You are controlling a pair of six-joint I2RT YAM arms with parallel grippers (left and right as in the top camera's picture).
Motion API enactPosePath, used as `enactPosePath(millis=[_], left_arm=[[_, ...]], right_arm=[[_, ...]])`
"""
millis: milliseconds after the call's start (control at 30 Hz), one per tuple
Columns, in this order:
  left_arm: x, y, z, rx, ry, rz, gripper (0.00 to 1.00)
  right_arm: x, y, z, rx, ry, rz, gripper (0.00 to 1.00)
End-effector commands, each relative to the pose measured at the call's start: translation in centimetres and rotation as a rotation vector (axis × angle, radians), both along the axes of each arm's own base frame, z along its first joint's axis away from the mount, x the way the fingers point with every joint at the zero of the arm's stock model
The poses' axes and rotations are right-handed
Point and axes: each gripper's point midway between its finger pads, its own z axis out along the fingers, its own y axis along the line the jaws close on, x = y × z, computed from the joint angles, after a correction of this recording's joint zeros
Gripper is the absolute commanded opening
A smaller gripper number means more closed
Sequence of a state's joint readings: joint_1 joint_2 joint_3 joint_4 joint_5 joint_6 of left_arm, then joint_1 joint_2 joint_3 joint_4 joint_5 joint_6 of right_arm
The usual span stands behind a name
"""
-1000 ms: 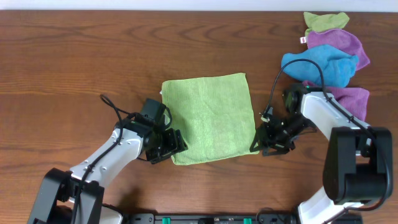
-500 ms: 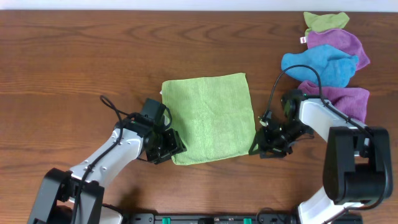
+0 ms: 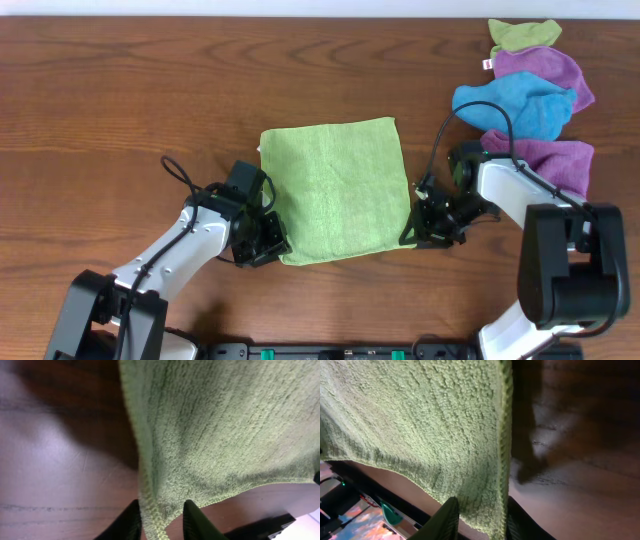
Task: Fold the cloth
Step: 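Grasp the cloth's left and right edges with both grippers, then lift both edges and fold the near half over the far half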
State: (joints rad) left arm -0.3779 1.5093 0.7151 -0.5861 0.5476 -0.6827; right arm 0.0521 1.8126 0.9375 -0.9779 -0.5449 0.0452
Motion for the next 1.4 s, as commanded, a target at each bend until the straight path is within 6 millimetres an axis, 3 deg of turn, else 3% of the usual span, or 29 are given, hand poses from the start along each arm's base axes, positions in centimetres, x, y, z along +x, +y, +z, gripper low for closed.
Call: enactPosePath(millis=[0,233,400,600,833,1067,1167,1367], left_arm=[[0.2,-0.2,0.2,-0.003,0.005,0.001,0.18],[0.1,-0.2,0.2,-0.001,0.007,0.001,0.06],[-0.1,-0.1,0.2,0.004,0.02,0.001,0.06],[-0.1,0.1,0.3,0.011,0.022,0.005,0.06],[3.5,2.1,1.3,0.058,-0.066,0.094,0.06],[6.8,4.8,2.1,0.016,-0.115,0.228,0.06],[7.3,5.0,2.3,-0.002,-0.129,0.243,0.06],[9.9,4.5,3.2,-0.035,-0.243,0.247,0.06]], right_arm=[[0.0,0.4,0.3,0.01,-0.001,-0.009,0.27],[-0.1,0.4,0.3,0.009,0.004,-0.012,0.16],[-0.1,0.5,0.4,0.014,0.013,-0.023,0.02],[0.1,1.5,1.2,0.076,0.027,-0.06,0.02],[2.6,2.2,2.7,0.107,-0.018,-0.096,0.02],[5.1,5.0,4.3,0.15,-0.087,-0.09,0.01],[5.9,6.0,4.4,0.144,-0.122,-0.078,0.02],[8.4,5.3,4.5,0.086,-0.195,-0.12,0.01]])
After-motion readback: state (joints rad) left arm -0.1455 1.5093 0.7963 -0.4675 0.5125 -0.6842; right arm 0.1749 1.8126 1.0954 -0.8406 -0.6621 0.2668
